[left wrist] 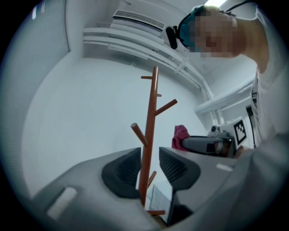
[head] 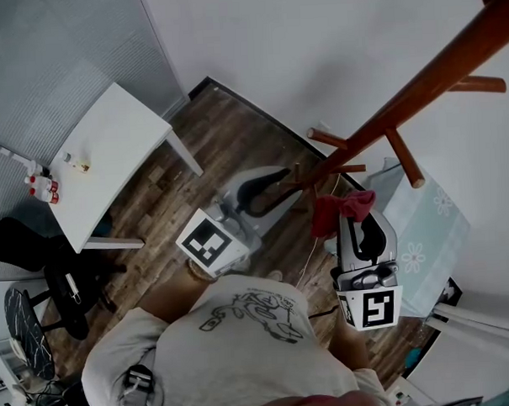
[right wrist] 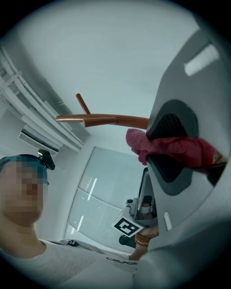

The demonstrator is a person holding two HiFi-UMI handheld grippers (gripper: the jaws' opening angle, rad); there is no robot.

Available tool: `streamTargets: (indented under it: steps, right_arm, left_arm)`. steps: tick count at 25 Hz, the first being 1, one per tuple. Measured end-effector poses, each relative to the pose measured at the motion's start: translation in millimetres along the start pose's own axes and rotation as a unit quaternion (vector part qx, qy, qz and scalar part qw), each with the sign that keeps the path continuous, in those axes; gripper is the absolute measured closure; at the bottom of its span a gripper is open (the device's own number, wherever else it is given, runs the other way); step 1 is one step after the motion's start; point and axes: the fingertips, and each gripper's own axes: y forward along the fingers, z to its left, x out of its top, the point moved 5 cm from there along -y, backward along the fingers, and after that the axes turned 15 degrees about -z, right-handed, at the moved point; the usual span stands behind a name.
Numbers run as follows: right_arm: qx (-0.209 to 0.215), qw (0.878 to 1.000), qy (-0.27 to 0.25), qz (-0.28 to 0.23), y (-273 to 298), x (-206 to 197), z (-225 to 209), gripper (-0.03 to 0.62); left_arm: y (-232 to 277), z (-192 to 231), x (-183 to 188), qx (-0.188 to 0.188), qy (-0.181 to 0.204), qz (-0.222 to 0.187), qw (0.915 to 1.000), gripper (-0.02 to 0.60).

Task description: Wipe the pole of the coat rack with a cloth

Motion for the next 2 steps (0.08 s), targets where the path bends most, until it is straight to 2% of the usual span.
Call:
streamTargets:
  steps: [2]
  right_arm:
    - [0.0,1.0,0.0,0.0,-1.3,0.2,-1.8,0.49]
  left_arm:
    - [1.2,-2.0,-1.8,0.001,-0.001,0.003,1.0,0.456]
